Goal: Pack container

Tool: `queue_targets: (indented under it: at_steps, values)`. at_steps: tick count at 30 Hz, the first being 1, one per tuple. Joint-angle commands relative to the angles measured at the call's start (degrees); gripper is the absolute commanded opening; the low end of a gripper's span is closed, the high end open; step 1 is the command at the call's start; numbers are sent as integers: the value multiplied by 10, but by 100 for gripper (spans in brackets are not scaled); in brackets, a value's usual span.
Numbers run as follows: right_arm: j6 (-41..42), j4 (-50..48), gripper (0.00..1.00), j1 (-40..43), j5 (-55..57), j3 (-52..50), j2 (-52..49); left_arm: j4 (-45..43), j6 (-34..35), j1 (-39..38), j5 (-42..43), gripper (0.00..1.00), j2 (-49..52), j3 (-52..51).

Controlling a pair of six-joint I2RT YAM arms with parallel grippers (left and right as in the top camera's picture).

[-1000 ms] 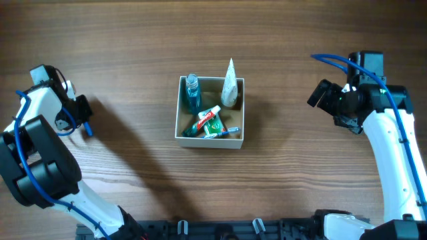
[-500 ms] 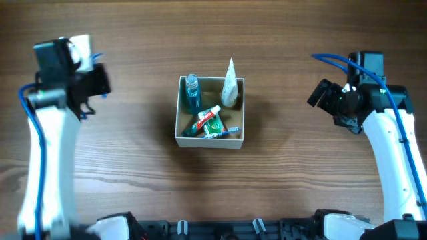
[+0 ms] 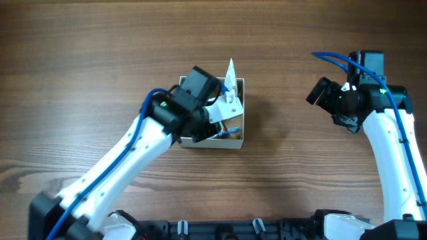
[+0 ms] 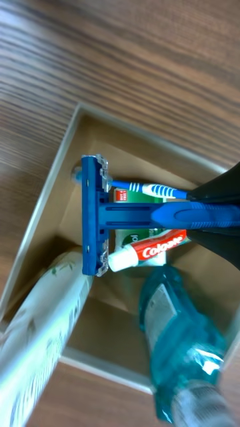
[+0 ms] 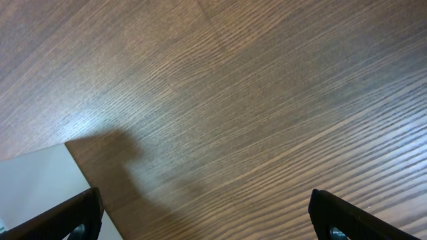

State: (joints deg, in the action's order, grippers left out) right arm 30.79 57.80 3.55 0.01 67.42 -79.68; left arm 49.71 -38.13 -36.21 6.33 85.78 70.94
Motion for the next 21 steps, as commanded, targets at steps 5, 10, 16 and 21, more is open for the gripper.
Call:
queue_targets:
  at_steps: [5,10,16,21]
  values:
    - [5,7,100,1,-5,-4,-3,-43,-19,28,-10,81,64,1]
    - [-53,5,100,1,-3,-4,-3,-43,63,29,-52,100,-35,6]
    - [-146,-64,100,-38,-16,-2,-3,-63,294,185,-151,100,-138,5]
    - [-203,-198,100,-102,9,-2,-6,-84,374,322,-96,100,-112,5]
